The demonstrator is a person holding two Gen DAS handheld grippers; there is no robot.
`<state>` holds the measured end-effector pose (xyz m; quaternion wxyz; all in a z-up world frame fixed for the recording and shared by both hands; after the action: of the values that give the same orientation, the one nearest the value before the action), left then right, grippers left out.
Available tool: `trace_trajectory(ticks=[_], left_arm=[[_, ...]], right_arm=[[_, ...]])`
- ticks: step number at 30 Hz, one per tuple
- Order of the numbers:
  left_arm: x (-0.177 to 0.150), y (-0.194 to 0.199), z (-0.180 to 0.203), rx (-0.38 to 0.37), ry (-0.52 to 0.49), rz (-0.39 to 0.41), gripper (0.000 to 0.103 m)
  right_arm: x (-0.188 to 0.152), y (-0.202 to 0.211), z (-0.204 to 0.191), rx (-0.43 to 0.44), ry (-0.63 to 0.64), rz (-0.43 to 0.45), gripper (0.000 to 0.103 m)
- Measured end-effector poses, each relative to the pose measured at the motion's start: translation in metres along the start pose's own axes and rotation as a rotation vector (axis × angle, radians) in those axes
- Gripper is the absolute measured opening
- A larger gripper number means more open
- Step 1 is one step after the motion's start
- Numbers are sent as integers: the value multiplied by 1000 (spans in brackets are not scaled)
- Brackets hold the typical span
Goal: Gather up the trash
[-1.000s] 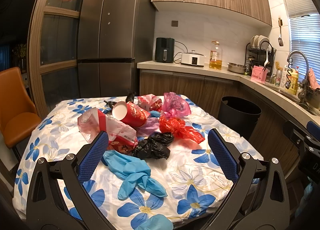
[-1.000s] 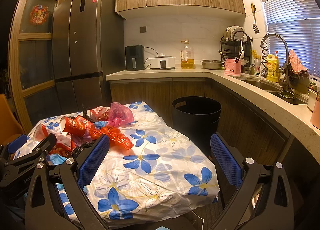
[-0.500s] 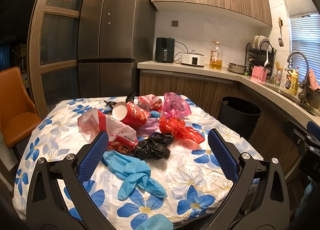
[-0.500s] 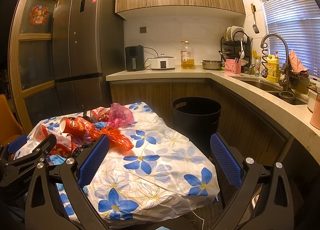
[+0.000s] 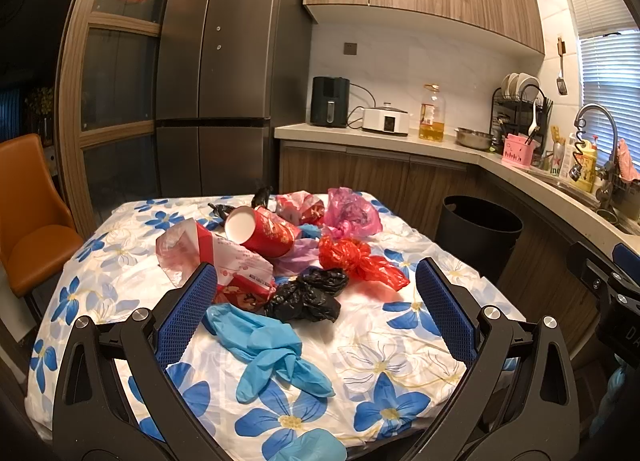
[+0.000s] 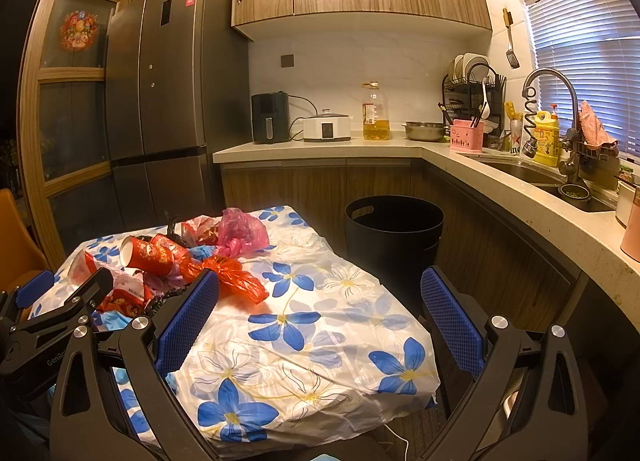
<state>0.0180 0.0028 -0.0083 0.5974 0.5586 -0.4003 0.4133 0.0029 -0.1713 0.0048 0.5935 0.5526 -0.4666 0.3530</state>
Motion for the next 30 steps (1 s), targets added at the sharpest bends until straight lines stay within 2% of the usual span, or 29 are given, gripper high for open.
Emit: trace_trajectory(ticks=[30], left_arm=[[1, 0, -1, -1, 2, 1, 97]], right_arm=[[5, 1, 0, 4, 1, -2, 98]])
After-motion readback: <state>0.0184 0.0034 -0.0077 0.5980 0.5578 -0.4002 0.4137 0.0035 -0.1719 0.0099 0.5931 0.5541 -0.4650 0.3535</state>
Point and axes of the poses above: each gripper's, at about its wrist camera, not at the fingertips, and y roughly against the way its jaws point, z to its right, x to its top, the point moved 2 cm from there along -y, roughly the way its jaws point, and after that the axes turned 1 degree about -x, right-handed, at the moved point
